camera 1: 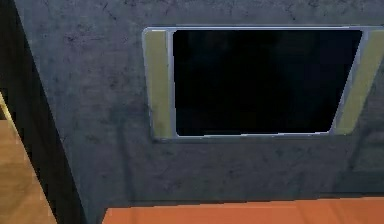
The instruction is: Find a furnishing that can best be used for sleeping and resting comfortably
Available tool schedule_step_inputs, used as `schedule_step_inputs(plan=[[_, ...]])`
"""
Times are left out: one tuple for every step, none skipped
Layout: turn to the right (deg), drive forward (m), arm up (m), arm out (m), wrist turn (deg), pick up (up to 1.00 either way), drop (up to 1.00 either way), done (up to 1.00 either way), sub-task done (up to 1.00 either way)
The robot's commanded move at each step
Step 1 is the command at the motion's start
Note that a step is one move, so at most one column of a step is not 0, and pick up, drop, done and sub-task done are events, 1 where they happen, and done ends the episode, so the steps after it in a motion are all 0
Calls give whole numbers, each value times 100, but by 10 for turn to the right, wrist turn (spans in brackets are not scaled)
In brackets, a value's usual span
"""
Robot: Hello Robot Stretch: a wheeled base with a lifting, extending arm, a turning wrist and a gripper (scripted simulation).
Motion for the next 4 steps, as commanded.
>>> schedule_step_inputs(plan=[[-450, 0, 0, 0, 0, 0, 0, 0, 0], [-150, 0, 0, 0, 0, 0, 0, 0, 0], [0, 85, 0, 0, 0, 0, 0, 0, 0], [-330, 0, 0, 0, 0, 0, 0, 0, 0]])
